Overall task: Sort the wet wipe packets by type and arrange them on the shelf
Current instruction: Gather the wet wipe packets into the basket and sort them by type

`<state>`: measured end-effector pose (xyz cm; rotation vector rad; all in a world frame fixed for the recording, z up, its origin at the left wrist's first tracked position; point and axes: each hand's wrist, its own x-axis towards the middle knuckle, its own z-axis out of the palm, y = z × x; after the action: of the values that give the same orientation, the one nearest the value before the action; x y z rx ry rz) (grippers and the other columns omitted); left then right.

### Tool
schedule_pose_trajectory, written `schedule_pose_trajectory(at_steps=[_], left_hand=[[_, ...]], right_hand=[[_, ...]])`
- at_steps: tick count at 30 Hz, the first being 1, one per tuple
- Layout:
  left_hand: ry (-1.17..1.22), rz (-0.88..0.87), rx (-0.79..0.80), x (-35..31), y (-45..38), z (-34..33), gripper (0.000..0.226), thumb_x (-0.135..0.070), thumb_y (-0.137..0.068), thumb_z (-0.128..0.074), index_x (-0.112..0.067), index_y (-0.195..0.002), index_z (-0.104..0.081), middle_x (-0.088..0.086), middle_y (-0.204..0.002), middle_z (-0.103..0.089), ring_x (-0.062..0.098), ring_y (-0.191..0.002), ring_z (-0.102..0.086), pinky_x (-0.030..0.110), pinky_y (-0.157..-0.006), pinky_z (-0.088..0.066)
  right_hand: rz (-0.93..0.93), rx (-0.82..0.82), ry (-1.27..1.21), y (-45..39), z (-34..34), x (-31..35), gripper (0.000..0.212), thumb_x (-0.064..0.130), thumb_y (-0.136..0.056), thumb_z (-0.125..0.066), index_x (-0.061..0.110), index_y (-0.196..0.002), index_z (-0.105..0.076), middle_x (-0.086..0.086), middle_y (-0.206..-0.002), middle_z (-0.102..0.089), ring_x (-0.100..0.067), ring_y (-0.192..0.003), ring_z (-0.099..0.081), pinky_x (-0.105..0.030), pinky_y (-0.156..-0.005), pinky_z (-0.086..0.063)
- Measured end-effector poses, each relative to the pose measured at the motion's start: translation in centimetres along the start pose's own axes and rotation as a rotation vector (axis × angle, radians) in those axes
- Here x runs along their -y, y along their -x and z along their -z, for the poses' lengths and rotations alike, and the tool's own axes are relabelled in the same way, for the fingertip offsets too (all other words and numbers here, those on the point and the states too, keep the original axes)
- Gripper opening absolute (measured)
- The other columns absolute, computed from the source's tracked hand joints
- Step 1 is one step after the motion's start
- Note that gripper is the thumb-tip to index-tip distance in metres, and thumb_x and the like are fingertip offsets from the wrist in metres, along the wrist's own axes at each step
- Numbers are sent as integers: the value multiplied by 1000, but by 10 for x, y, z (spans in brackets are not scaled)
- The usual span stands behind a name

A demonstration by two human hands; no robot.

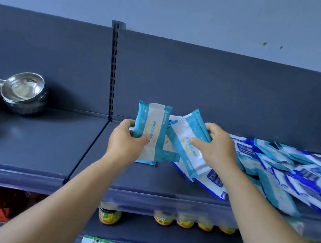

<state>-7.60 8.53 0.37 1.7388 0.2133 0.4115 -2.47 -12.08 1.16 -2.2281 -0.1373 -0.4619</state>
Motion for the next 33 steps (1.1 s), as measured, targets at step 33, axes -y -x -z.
schedule_pose_trajectory(at_steps=[33], left_hand=[[-21,-108,1026,-57,412,-366,23,-12,-82,-71,-16,-97,-54,-5,-87,-62,17,-81,-62,35,-75,-54]], right_hand=[[-732,-693,239,404,399,-229,38,34,-83,-69,22,-118,-58,1,-98,-66,-22,-87,-60,-33,-70,-44]])
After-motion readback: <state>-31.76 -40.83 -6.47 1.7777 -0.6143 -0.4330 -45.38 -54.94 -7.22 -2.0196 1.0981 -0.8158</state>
